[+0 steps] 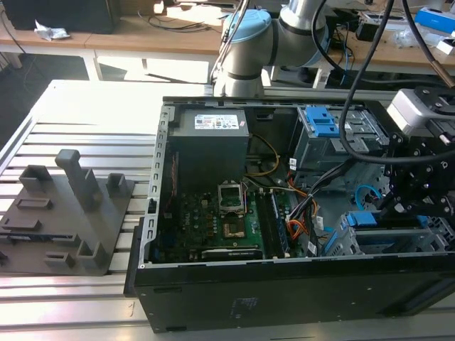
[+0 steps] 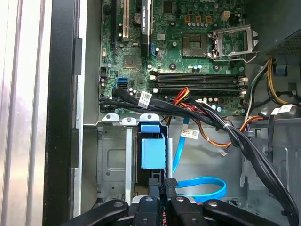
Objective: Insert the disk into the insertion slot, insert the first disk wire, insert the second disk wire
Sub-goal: 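Insert the second disk wire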
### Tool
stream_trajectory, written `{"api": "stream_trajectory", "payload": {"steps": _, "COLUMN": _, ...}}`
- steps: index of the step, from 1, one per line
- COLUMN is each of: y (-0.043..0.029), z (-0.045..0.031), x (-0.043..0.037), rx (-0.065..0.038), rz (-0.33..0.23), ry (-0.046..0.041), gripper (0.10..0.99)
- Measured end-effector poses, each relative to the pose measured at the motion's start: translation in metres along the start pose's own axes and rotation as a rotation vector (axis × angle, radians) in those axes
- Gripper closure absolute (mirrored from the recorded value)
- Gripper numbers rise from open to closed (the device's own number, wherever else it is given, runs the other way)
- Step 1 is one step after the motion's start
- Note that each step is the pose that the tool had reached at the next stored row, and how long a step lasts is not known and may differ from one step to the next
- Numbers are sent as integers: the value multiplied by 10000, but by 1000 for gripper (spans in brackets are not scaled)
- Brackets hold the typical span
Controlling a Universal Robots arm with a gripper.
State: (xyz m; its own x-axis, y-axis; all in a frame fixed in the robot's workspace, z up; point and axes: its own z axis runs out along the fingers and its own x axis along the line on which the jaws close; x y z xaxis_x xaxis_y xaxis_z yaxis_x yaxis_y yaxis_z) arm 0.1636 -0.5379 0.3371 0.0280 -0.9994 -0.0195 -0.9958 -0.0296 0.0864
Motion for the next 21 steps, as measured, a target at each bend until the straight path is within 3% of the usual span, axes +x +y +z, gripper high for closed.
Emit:
{"api": "stream_trajectory", "payload": {"steps": 2, "y": -1, "z": 3, "x": 0, "rx": 0, "rz": -1, "ry": -6, "gripper": 914}}
{"api": "stream_trajectory", "payload": {"steps": 3, "y": 0, "z": 3, "x": 0, "rx": 0, "rz": -1, "ry": -5, "gripper": 851}}
{"api": "stream_trajectory", "payload": {"steps": 6, "y": 2, "z": -17, "x": -1, "rx": 3, "rz": -1, "ry": -2, "gripper": 851}}
{"api": "stream_trajectory", "payload": {"steps": 9, "y": 16, "z": -166, "x": -4, "rx": 29, "rz": -1, "ry": 0, "gripper": 851}}
{"api": "stream_trajectory", "payload": {"steps": 12, "y": 23, "z": -243, "x": -37, "rx": 43, "rz": -1, "ry": 2, "gripper": 851}}
{"api": "stream_trajectory", "payload": {"steps": 13, "y": 25, "z": -264, "x": -42, "rx": 46, "rz": 0, "ry": 2, "gripper": 867}}
{"api": "stream_trajectory", "payload": {"steps": 15, "y": 33, "z": -363, "x": -60, "rx": 52, "rz": 0, "ry": 2, "gripper": 980}}
{"api": "stream_trajectory", "payload": {"steps": 16, "y": 36, "z": -404, "x": -66, "rx": 54, "rz": -1, "ry": 2, "gripper": 980}}
{"api": "stream_trajectory", "payload": {"steps": 21, "y": 37, "z": -420, "x": -67, "rx": 55, "rz": -1, "ry": -2, "gripper": 980}}
